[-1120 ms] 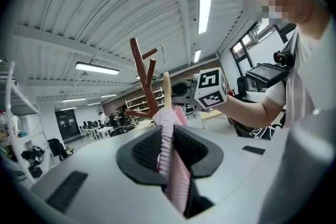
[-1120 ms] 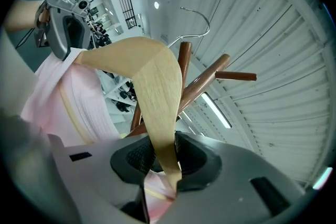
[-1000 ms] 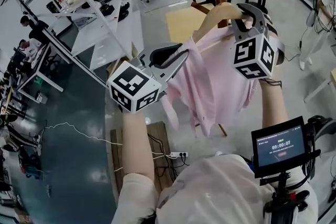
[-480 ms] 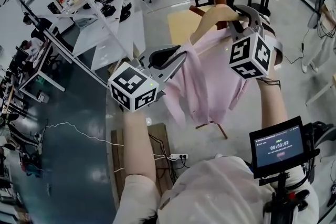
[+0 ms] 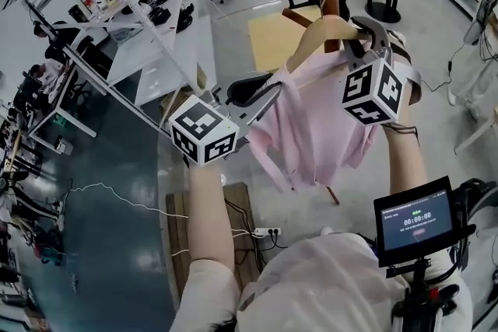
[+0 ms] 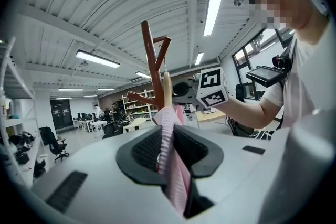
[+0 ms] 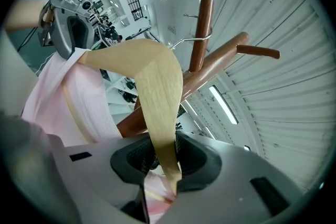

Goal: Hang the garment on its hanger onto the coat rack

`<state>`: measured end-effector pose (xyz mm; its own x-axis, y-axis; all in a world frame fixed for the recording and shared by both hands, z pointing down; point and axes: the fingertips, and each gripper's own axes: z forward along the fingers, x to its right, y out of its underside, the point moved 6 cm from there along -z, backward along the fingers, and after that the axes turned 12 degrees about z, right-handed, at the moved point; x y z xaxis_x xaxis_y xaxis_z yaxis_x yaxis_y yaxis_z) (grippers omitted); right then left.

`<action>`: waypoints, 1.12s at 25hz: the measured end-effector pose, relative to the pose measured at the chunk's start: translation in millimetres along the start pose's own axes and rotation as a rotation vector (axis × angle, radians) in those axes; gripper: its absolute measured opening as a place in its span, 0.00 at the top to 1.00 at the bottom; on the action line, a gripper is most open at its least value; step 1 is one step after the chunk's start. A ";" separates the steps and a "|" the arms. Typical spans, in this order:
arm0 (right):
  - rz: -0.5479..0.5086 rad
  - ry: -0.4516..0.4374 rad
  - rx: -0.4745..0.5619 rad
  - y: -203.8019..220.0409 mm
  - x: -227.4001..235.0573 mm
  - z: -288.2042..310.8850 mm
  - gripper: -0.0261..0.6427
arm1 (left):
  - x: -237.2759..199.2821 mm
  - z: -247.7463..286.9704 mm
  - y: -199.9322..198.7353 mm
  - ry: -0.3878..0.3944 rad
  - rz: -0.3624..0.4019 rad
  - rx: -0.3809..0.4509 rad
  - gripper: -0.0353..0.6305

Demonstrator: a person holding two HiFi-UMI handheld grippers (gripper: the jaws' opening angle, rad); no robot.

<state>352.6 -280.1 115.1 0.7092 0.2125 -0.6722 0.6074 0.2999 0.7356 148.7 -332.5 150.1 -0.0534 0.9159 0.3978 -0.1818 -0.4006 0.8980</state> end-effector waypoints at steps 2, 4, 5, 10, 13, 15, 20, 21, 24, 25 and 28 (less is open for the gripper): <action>0.003 0.006 -0.013 4.9 -0.7 -0.2 0.81 | 0.9 4.5 3.9 0.006 -0.004 0.000 0.83; 0.006 0.011 -0.028 9.3 -1.0 -1.0 0.81 | 1.1 9.3 7.3 0.011 -0.004 -0.002 0.83; 0.006 0.011 -0.034 12.3 -1.5 -0.4 0.81 | 1.0 11.9 9.1 0.012 -0.004 -0.005 0.83; 0.016 0.009 -0.050 31.3 -4.2 9.7 0.81 | -2.0 25.3 17.7 0.010 0.007 -0.023 0.83; 0.028 0.024 -0.040 36.8 -2.1 9.4 0.81 | -4.0 31.3 18.6 0.018 0.011 -0.018 0.83; 0.048 0.016 -0.021 35.2 -0.3 7.4 0.81 | -6.0 34.6 19.5 0.003 0.026 -0.017 0.83; 0.069 0.003 0.023 36.7 1.5 3.2 0.81 | -6.6 38.0 20.5 -0.059 0.112 -0.008 0.82; 0.072 -0.004 0.031 37.4 1.7 2.1 0.80 | -6.7 38.3 20.7 -0.069 0.126 -0.005 0.82; 0.091 -0.045 0.065 42.1 2.4 0.7 0.77 | -9.7 37.6 22.7 -0.099 0.140 -0.012 0.81; 0.101 -0.062 0.076 44.0 3.5 0.4 0.75 | -11.4 37.2 23.4 -0.111 0.144 -0.020 0.81; 0.129 -0.112 0.119 43.0 11.4 -4.8 0.65 | -15.0 34.5 21.0 -0.142 0.161 -0.029 0.78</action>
<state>385.0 -260.3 138.7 0.8154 0.1350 -0.5630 0.5421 0.1634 0.8243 179.6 -355.5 169.5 0.0547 0.8268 0.5599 -0.2104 -0.5386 0.8159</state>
